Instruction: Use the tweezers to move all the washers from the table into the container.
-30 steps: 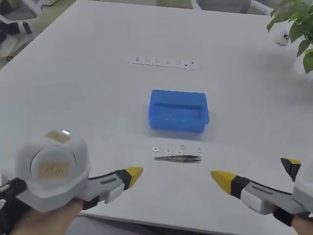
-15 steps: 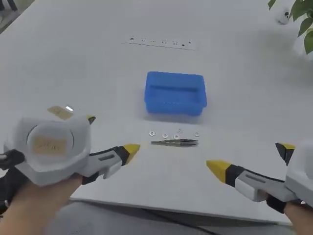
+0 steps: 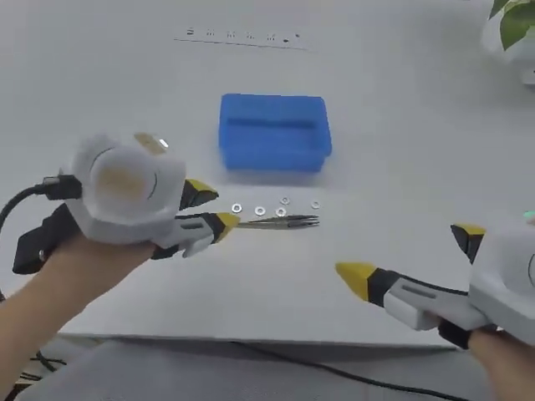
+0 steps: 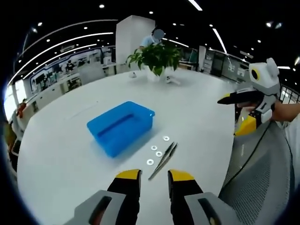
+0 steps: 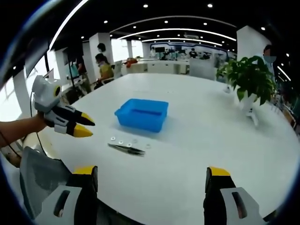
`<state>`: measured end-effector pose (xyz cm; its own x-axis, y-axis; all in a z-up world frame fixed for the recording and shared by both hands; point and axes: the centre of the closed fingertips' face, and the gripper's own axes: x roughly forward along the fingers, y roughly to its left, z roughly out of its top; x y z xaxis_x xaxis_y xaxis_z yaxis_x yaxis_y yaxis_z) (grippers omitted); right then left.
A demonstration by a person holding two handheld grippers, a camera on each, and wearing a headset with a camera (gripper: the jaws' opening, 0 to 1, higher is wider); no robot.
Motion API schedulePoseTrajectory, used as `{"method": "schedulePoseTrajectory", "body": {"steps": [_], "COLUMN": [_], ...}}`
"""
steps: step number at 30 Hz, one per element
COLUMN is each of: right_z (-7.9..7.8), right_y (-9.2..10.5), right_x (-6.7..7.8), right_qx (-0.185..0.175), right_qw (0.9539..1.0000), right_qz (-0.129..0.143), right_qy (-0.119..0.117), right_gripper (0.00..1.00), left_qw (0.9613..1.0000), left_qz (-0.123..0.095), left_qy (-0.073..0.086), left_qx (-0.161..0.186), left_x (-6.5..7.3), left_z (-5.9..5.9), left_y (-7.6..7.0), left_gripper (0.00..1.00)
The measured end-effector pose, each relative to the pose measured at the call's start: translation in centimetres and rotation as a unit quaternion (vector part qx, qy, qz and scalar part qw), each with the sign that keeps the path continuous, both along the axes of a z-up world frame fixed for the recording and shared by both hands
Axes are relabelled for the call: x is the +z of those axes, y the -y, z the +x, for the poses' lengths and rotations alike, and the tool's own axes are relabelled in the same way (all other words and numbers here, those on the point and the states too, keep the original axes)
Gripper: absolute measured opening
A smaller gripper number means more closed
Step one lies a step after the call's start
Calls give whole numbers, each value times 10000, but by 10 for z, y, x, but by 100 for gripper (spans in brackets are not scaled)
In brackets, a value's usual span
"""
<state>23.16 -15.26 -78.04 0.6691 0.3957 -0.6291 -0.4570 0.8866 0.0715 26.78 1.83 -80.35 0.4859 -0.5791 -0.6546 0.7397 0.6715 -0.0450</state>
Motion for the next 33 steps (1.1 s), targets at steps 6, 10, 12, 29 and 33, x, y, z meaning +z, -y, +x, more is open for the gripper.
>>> {"method": "schedulePoseTrajectory", "body": {"steps": [6, 10, 12, 29, 33], "right_z": [-2, -4, -3, -2, -3], "right_y": [2, 1, 1, 0, -1], "right_x": [-3, -5, -5, -7, -7], "right_qx": [-69, -58, -52, -99, -72], "right_qw": [9999, 9999, 9999, 9998, 9998], "right_qz": [42, 49, 24, 45, 48], "right_qy": [-69, -138, -151, -191, -198], "right_gripper": [94, 94, 94, 95, 95], "left_qw": [9989, 9963, 9952, 9857, 9823], "left_qz": [233, 493, 578, 977, 1064], "left_qy": [-143, -212, -215, -265, -139], "left_qx": [-390, -666, -758, -1344, -1533], "left_x": [-22, -40, -47, -71, -70], "left_z": [8, 10, 10, 12, 8], "left_y": [11, 14, 16, 23, 23], "left_gripper": [14, 12, 12, 6, 0]}}
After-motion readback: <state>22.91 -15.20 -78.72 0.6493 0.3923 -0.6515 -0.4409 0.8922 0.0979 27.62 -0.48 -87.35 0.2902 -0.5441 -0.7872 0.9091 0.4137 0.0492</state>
